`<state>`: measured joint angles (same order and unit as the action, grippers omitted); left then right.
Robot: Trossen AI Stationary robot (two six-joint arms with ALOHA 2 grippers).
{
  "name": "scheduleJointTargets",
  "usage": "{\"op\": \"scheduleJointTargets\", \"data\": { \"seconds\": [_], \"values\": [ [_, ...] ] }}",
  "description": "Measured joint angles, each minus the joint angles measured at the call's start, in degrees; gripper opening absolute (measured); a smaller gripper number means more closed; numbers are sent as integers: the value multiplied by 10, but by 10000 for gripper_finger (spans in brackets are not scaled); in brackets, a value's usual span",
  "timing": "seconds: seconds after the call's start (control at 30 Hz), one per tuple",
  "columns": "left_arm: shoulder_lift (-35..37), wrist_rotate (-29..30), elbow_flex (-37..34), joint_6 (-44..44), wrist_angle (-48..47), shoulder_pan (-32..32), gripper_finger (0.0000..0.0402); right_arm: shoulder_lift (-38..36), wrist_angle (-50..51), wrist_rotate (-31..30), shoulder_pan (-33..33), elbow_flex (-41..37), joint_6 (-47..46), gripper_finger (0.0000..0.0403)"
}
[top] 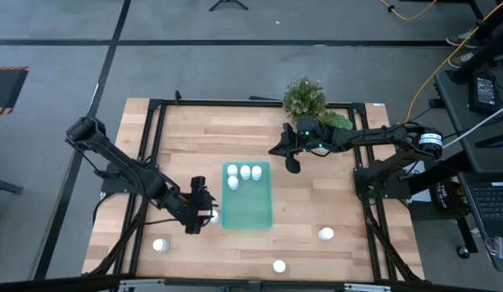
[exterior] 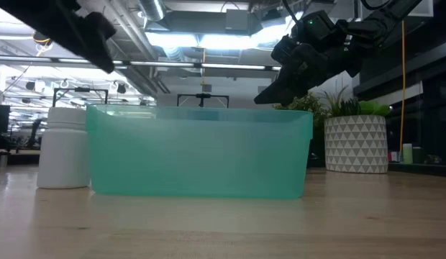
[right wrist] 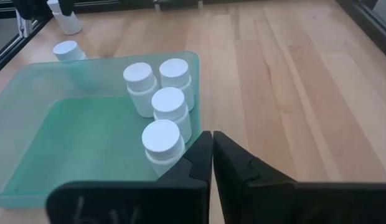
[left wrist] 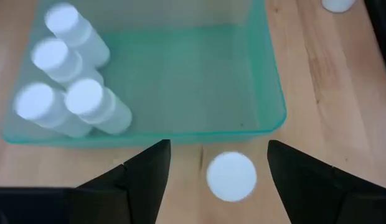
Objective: Pick and place pill bottles into a basket
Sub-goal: Put the white pill bottle into the green bin
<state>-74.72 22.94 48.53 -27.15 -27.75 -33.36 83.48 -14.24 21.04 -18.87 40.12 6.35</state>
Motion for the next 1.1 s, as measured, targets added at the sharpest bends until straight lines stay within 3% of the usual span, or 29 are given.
{"op": "scheduleJointTargets", "data": {
  "seconds": [0.43, 1.1],
  "values": [
    [-61, -60, 0, -52, -7, -1, 261, 0, 38, 0, 0, 0, 1, 18],
    [-105, -65, 0, -51, -8, -1, 260, 0, 49, 0, 0, 0, 1, 18]
  ]
}}
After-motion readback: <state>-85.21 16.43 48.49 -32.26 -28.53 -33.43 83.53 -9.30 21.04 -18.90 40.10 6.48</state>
